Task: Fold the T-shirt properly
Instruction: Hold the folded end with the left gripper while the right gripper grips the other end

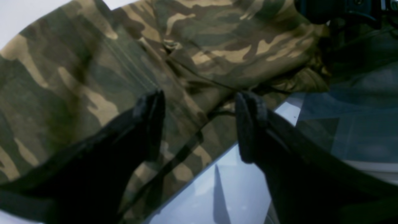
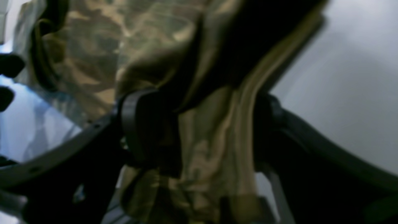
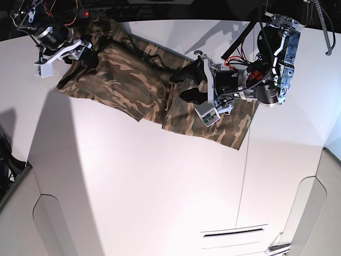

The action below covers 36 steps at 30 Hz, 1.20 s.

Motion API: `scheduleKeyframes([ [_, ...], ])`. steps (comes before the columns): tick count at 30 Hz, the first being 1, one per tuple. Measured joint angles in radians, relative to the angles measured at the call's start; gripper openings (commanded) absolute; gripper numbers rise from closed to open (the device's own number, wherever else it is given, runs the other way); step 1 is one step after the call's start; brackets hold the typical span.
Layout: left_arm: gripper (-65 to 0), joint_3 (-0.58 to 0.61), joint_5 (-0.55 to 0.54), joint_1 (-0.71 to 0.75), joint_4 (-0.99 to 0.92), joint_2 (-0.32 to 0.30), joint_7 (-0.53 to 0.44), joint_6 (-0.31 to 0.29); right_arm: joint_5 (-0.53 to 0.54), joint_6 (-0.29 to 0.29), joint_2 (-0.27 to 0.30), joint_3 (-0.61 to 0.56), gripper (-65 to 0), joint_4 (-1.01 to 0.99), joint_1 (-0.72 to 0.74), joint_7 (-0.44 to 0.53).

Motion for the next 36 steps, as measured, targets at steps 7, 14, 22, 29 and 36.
scheduleKeyframes([
  [7,-26.5,0.0,0.0,0.0,0.0,0.0,0.0,0.0,0.003,0.011,0.009,-0.004,-21.5,0.0,0.0,-0.018],
  [14,-26.6,0.0,-0.027,0.0,0.0,0.0,0.031,0.0,0.048,0.051,0.072,-0.004,-21.5,0.0,0.0,-0.093],
  [22,-26.6,0.0,-0.05,0.0,0.0,0.0,0.029,0.0,0.115,0.075,0.153,-0.004,-21.5,0.0,-0.047,-0.115],
  [29,-26.6,0.0,-0.05,0.0,0.0,0.0,0.026,0.0,0.148,0.075,0.158,-0.026,-21.5,-0.001,-0.042,-0.113],
  [36,-26.6,0.0,-0.05,0.0,0.0,0.0,0.026,0.0,0.114,0.074,0.158,-0.036,-21.5,-0.005,-0.042,-0.091],
])
